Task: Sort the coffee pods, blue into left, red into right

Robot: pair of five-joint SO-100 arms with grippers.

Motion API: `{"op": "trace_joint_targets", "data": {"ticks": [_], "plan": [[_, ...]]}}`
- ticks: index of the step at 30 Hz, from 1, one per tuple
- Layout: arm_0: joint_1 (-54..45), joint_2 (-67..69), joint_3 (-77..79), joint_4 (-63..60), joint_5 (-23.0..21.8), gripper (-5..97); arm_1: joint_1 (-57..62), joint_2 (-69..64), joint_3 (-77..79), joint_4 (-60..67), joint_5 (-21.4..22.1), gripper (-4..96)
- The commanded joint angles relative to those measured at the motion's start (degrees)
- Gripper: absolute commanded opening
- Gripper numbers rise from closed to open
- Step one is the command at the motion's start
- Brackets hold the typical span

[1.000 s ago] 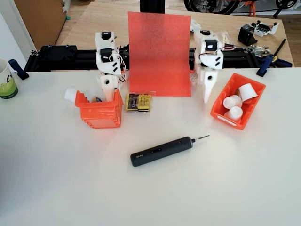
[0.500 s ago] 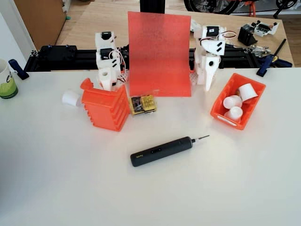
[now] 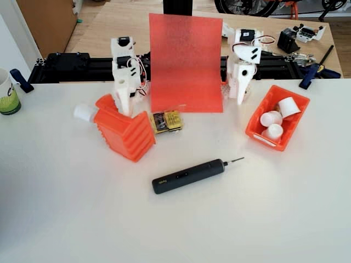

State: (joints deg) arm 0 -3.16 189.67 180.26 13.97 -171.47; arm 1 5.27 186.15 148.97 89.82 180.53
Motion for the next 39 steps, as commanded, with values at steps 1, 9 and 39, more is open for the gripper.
{"op": "trace_joint_targets", "data": {"ticks": [1,9,39], "plan": [[0.53,0.53,0.18,-1.32,0.53,-5,0.79,2.37,-0.62,-1.32,-0.53,-2.5],[0.53,0.53,1.85,5.71,0.70,-5,2.20,2.37,1.05,-3.52,-2.11,-2.5],[-0.26,0.44,-22.85,36.74,-1.85,-5,5.71,2.37,9.49,-18.37,-9.49,-2.5]]}}
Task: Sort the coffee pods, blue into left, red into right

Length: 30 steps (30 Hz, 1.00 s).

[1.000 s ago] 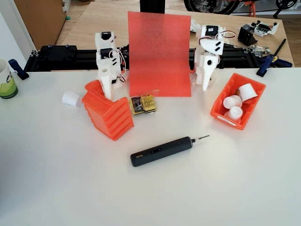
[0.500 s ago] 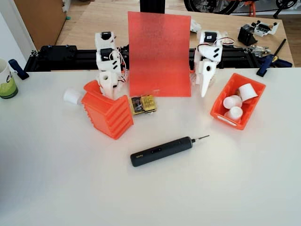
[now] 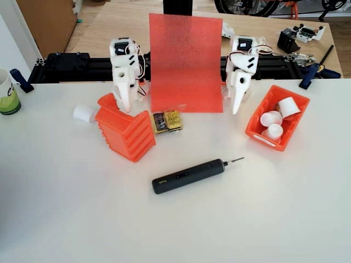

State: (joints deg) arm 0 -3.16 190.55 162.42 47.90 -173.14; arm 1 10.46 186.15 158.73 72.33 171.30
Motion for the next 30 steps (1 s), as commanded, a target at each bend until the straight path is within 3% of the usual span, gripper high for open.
{"op": "trace_joint_targets", "data": {"ticks": [1,10,14,20,23,25,26,28,30], "plan": [[-0.26,-0.44,-6.94,5.19,-0.18,-5,0.53,2.37,-0.18,-0.97,-0.26,-2.5],[0.09,-0.44,-22.50,23.47,-0.88,-5,0.53,2.37,0.00,-1.93,-0.44,-2.5],[0.18,-2.11,-18.81,7.73,1.32,-5,0.53,2.37,0.62,-3.34,-0.44,-2.5],[1.76,-13.54,-20.39,-8.35,-0.18,-5,0.62,2.37,0.79,-2.46,-2.46,-0.6],[2.99,-15.21,-21.18,-8.35,0.70,2,0.62,2.37,0.88,-2.64,-3.34,-0.3],[3.78,-17.40,-21.18,-8.96,0.79,19,0.62,2.37,1.14,-2.64,-3.78,0.0],[3.78,-18.98,-20.74,-10.63,1.58,32,0.62,2.37,1.14,-2.55,-4.13,0.1],[2.11,-23.20,-20.74,-16.44,9.93,34,0.62,2.37,1.14,-2.02,-4.66,0.2],[1.93,-24.70,-21.45,-16.35,10.55,32,0.62,2.37,1.14,-1.23,-4.66,0.2]]}}
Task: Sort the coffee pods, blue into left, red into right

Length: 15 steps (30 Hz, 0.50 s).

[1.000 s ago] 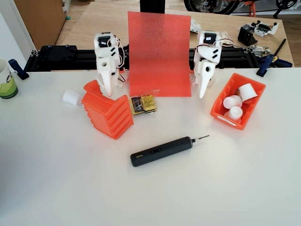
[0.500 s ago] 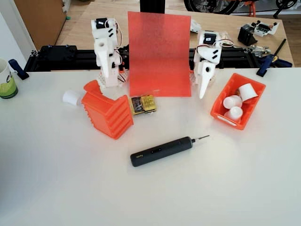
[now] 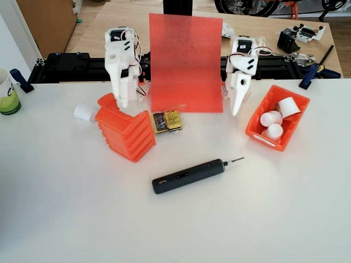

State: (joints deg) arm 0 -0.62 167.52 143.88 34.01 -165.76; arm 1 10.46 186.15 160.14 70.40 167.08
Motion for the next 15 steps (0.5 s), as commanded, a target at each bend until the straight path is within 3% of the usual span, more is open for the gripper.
{"op": "trace_joint_targets", "data": {"ticks": [1,7,15], "plan": [[-0.53,-1.67,-3.16,-1.23,3.16,32,0.70,2.37,-0.26,0.97,-0.53,0.2],[0.53,-4.92,-11.07,13.36,2.64,33,1.14,2.37,-0.09,1.14,-1.49,0.2],[5.89,-15.12,-14.24,10.63,-1.41,31,1.32,2.37,-0.53,2.11,-2.11,-0.1]]}}
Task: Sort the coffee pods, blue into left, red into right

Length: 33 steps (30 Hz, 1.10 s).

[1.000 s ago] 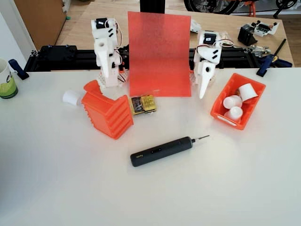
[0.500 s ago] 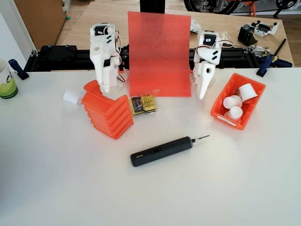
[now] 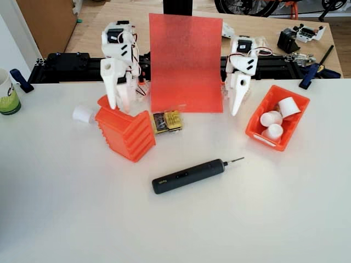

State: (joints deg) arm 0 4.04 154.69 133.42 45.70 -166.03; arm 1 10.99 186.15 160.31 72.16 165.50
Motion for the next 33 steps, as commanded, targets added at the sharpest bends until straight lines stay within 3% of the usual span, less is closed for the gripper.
{"op": "trace_joint_targets", "data": {"ticks": [1,22,26,33], "plan": [[1.49,-3.08,-4.04,-1.05,-1.76,31,0.79,2.37,-0.88,0.62,-0.62,-0.2],[2.37,-8.70,-5.89,-0.53,-10.55,10,1.67,2.37,-0.53,-0.26,-1.32,-1.4],[2.37,-9.84,-6.24,1.41,-12.83,-4,1.76,2.37,-0.97,-0.09,-1.49,-1.7],[2.46,-10.11,-6.06,3.96,-15.03,-5,1.85,2.37,-1.05,-0.18,-1.67,-2.0]]}}
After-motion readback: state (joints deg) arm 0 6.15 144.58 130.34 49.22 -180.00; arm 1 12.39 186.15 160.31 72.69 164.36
